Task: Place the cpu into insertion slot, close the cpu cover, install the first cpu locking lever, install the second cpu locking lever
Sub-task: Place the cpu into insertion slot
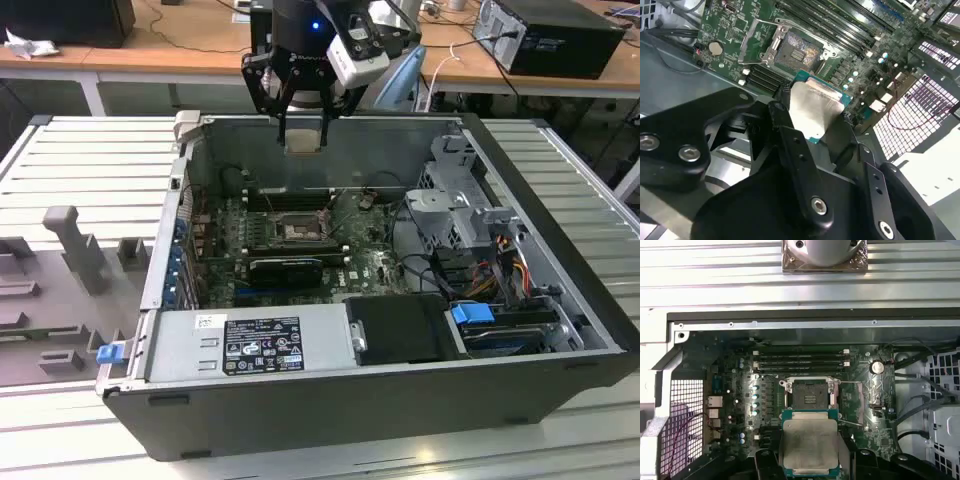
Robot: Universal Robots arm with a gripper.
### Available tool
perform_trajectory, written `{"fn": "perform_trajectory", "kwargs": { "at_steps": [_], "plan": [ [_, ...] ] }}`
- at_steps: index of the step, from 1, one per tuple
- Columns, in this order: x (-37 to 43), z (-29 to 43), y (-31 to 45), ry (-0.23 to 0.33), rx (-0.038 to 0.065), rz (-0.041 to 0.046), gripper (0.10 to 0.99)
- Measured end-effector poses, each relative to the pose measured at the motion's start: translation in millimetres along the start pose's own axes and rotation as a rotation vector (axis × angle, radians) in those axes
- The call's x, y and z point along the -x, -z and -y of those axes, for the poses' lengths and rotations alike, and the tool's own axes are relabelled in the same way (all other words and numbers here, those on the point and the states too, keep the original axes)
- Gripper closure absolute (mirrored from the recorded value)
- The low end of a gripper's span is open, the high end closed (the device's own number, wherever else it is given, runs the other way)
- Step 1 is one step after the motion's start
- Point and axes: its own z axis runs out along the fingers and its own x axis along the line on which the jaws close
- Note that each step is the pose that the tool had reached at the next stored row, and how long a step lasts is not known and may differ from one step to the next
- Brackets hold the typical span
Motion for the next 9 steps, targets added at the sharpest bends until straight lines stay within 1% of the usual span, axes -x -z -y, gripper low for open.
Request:
{"fn": "perform_trajectory", "kwargs": {
  "at_steps": [1,2,9],
  "plan": [
    [0.0,0.0,0.0,-0.017,0.000,0.0014,0.561],
    [0.0,0.0,-0.2,-0.066,0.001,0.0059,0.561],
    [0.1,0.2,-1.1,-0.081,0.001,0.0072,0.561]
  ]
}}
